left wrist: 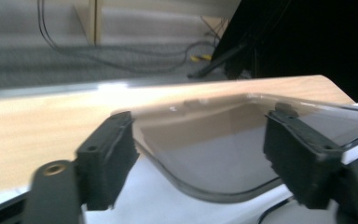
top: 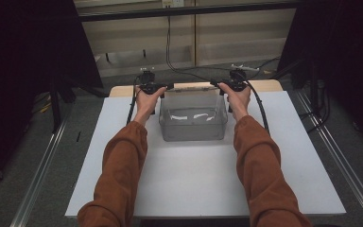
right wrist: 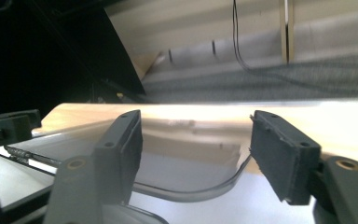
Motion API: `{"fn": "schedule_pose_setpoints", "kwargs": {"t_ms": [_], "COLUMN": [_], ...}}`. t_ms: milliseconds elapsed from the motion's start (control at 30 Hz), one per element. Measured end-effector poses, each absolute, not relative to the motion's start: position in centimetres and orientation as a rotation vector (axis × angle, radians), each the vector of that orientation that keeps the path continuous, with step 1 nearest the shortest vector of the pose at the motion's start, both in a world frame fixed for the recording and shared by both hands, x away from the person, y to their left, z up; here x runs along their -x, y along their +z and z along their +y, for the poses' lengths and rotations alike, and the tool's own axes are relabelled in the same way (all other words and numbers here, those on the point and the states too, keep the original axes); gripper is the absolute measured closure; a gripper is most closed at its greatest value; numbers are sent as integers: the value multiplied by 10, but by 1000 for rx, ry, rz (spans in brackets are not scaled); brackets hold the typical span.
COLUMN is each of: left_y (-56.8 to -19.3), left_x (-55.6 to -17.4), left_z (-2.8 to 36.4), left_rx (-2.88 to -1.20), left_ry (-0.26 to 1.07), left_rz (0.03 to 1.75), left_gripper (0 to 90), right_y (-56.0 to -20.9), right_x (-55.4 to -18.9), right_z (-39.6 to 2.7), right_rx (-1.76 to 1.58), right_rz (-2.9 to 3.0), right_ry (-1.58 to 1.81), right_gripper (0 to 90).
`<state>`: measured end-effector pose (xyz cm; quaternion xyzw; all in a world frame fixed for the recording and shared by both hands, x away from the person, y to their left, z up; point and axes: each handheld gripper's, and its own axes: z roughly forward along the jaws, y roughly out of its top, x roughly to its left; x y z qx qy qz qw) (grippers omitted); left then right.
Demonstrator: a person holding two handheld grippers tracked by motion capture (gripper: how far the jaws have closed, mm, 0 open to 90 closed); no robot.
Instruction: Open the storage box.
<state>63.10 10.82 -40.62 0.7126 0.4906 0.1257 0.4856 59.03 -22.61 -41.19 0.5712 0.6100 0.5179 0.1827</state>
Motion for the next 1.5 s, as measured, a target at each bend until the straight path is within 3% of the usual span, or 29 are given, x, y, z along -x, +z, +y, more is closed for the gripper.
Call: {"fn": "schedule_pose_setpoints", "kwargs": {"t_ms": [267, 367, 833, 1033, 1500], "left_y": [-397, -395, -400, -395, -396], "left_x": [-620, -608, -561, -533, -482], "left_z": [111, 117, 130, 140, 156], "left_rx": [-1748, -1697, -1667, -1613, -1574], "left_ry": [325, 375, 534, 539, 546], "left_rz": [1127, 1010, 917, 929, 901], "left_gripper": [86, 54, 47, 37, 37], "right_y": [-411, -408, -407, -405, -408], "right_x": [-576, -568, -531, -498, -440], "right_z": [-230, -229, -233, -237, -251], "right_rx": [-1495, -1412, -1258, -1211, -1162], "right_rz": [1708, 1715, 1689, 1685, 1640], "right_ry": [1444, 1455, 1425, 1414, 1347], "right_gripper": [195, 102, 71, 20, 0]}}
